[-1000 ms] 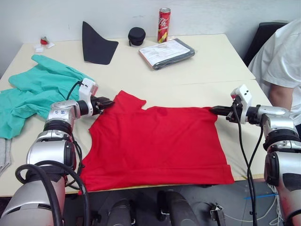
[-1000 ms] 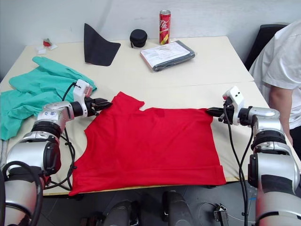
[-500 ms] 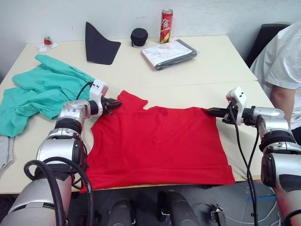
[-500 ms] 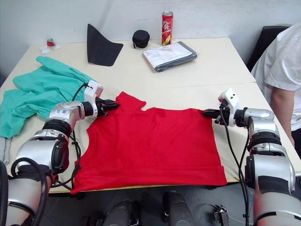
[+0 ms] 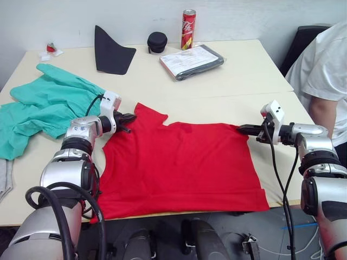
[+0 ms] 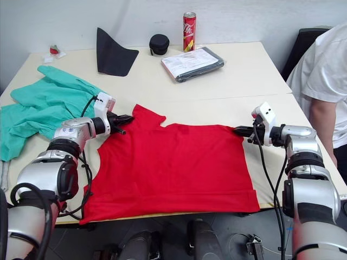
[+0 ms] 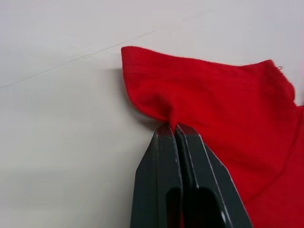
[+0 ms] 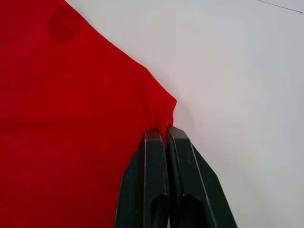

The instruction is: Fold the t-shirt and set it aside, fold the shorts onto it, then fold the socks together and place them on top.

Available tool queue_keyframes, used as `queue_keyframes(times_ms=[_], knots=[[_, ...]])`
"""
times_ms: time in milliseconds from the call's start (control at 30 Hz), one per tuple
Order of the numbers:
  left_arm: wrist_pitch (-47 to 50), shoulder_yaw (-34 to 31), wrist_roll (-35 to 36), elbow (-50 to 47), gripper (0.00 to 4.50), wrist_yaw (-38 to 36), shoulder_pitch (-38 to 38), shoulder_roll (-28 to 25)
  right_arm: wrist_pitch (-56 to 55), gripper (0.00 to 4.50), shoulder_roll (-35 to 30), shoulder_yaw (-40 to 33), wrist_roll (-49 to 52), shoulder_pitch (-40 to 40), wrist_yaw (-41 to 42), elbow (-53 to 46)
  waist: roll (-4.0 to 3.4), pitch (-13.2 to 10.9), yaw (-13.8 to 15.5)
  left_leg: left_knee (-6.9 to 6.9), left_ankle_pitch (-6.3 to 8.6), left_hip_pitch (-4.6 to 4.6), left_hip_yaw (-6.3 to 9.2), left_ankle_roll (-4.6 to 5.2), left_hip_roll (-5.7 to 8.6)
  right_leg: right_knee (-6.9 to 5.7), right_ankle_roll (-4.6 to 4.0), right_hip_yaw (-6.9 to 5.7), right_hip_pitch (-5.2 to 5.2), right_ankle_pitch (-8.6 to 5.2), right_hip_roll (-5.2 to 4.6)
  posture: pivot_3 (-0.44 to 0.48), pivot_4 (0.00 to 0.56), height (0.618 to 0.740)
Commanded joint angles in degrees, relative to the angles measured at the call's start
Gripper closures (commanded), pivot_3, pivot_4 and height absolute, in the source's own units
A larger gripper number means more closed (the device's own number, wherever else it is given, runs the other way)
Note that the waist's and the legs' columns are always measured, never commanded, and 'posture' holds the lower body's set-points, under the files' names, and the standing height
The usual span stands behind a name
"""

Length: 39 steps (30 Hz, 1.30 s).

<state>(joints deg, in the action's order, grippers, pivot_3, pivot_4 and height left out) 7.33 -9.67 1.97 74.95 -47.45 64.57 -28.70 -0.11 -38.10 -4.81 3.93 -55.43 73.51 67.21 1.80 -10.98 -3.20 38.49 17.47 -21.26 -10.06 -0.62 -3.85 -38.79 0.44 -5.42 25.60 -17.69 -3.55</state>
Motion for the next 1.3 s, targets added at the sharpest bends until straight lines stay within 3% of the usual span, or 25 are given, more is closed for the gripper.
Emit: queue_keyframes(times_ms=[33,367,667,900,1300], knots=[[-1.3,-1.2,1.4,-2.3,4.48,-1.9,-0.2,-2.5,-1.0,4.50,-1.8,-1.2,1.2,-0.1,0.5,-2.4,0.00,0.0,0.0,0.00,0.00,0.00,0.00,0.00,0.00,0.00,0.00,0.00,0.00,0.00,0.00,0.000,0.150,0.740],[-2.8,-3.2,5.1,-9.2,4.48,-5.7,-4.4,-4.6,-0.2,4.50,-3.4,-4.3,4.3,-0.4,0.7,-3.5,0.00,0.0,0.0,-0.01,0.00,0.00,0.00,0.00,-0.02,-0.01,-0.01,0.01,0.00,0.00,0.01,0.000,0.150,0.740],[0.6,-3.2,9.2,-28.2,4.48,-11.0,-15.8,-5.7,1.8,4.50,-3.9,-5.7,7.5,4.8,3.4,-10.0,0.00,0.0,0.1,0.00,0.00,0.00,0.01,0.00,-0.02,-0.02,-0.01,0.04,0.00,0.00,0.00,0.000,0.150,0.740],[7.4,-5.0,12.8,-45.5,4.48,-8.2,-29.1,-7.3,2.6,4.50,-4.5,-6.4,9.3,11.0,3.4,-14.9,-0.01,0.0,0.1,-0.02,0.00,0.06,0.02,0.00,-0.03,-0.04,-0.01,0.11,-0.01,-0.01,0.00,0.000,0.150,0.740],[11.0,-5.6,16.1,-58.9,4.48,-3.6,-41.6,-7.4,-2.2,4.50,-3.3,-4.1,6.9,18.5,-0.2,-16.5,-0.01,0.0,0.2,0.02,0.00,0.10,0.04,0.00,-0.03,-0.04,-0.01,0.16,-0.06,-0.01,-0.02,0.000,0.150,0.740]])
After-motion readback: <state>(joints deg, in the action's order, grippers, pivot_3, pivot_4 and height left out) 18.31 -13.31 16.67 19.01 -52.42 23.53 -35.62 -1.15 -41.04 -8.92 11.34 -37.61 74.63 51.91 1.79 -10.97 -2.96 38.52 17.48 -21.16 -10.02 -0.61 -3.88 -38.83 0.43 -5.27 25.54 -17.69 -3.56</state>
